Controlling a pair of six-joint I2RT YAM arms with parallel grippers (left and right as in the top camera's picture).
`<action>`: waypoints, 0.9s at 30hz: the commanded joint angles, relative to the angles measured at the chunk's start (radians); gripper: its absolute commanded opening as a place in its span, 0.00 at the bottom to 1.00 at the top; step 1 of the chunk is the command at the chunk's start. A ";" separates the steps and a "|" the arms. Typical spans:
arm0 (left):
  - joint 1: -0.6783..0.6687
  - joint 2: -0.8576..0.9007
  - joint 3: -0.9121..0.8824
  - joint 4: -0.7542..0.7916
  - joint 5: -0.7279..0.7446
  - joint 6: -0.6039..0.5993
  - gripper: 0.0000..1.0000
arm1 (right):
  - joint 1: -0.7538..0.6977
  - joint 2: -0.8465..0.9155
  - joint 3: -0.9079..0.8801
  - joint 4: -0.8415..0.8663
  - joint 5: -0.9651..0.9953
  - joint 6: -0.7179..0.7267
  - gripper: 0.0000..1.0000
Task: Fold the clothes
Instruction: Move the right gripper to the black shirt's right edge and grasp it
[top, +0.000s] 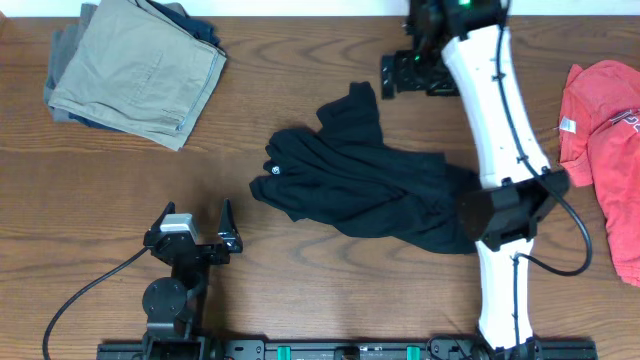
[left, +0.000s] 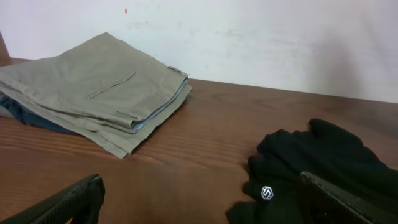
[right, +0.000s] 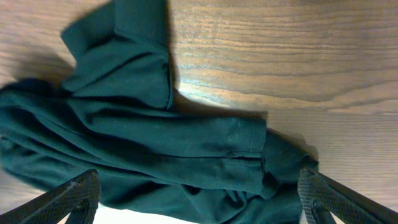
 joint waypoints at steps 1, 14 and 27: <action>-0.002 -0.006 -0.018 -0.036 -0.027 -0.008 0.98 | 0.020 -0.023 -0.038 -0.003 0.095 0.028 0.99; -0.002 -0.006 -0.018 -0.036 -0.027 -0.008 0.98 | 0.059 -0.087 -0.203 -0.004 -0.025 0.059 0.99; -0.002 -0.006 -0.018 -0.036 -0.027 -0.008 0.98 | 0.111 -0.409 -0.542 0.004 0.080 0.066 0.99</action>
